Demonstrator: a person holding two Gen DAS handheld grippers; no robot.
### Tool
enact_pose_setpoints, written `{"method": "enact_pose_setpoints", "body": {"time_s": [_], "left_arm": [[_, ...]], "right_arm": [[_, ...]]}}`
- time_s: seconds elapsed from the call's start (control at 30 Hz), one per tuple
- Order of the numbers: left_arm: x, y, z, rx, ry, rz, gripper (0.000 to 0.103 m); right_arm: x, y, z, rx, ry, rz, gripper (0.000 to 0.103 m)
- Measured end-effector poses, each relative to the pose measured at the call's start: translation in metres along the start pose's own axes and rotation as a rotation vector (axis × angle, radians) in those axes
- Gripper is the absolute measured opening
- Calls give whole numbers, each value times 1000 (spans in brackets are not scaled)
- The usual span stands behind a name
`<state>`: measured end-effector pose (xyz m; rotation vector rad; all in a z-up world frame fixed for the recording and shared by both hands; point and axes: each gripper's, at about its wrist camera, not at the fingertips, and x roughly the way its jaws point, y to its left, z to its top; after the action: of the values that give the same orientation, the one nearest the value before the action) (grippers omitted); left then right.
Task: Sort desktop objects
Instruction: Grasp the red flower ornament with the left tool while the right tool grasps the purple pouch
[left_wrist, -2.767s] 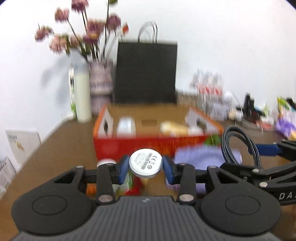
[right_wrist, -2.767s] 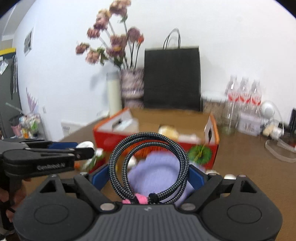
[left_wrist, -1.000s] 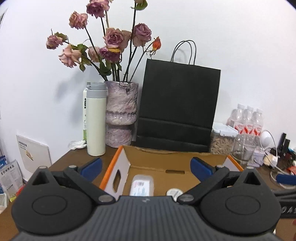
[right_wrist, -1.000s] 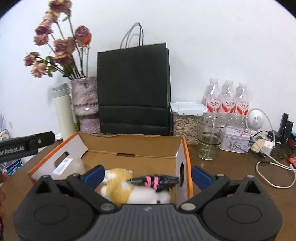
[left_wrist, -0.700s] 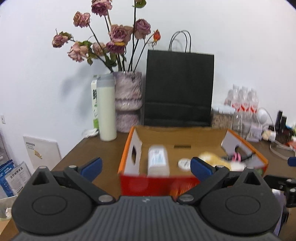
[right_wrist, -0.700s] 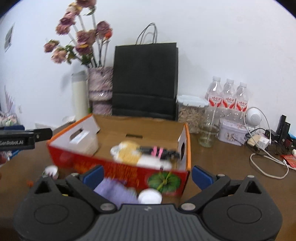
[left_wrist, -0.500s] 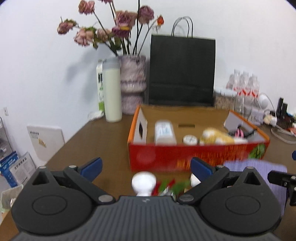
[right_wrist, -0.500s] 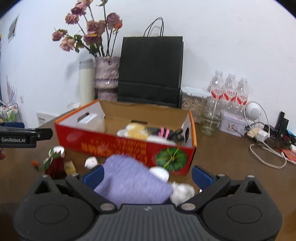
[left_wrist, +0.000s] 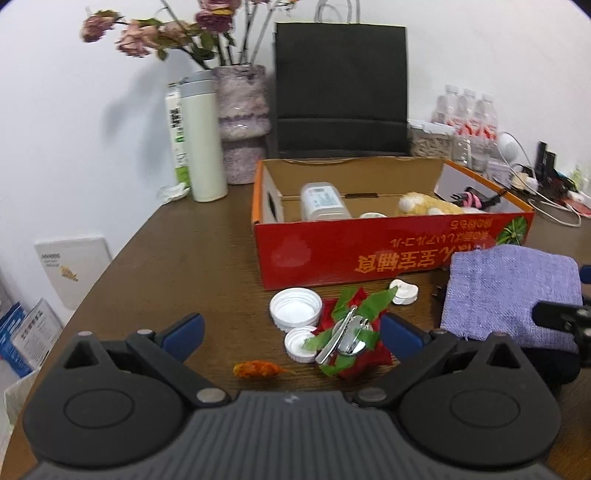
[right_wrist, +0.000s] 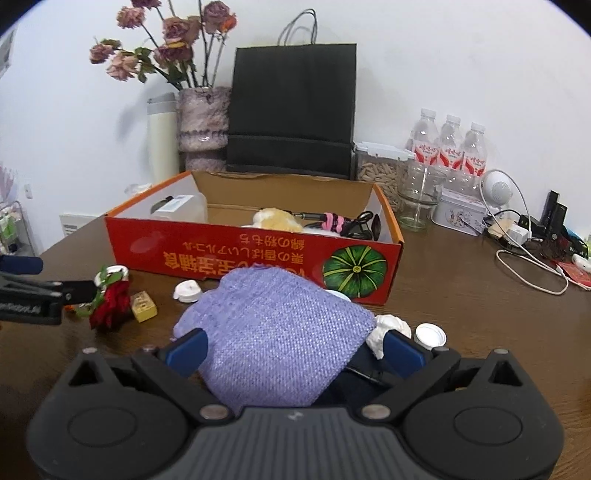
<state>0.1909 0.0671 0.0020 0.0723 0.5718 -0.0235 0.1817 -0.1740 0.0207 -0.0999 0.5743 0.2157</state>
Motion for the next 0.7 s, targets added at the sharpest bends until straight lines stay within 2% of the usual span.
{"method": "enact_pose_setpoints", "body": {"time_s": [0.27,0.47,0.7], "left_arm": [[10,6,2,72,32,-83,103],[16,8,1,27,53,-97,103],[18,-6,0,29,29,-61,103]], "right_arm": [[18,7,2,-12,22,-72,101],[23,14,7,-37,22,-77,101],[23,15,6,-67,8,-46,99]]}}
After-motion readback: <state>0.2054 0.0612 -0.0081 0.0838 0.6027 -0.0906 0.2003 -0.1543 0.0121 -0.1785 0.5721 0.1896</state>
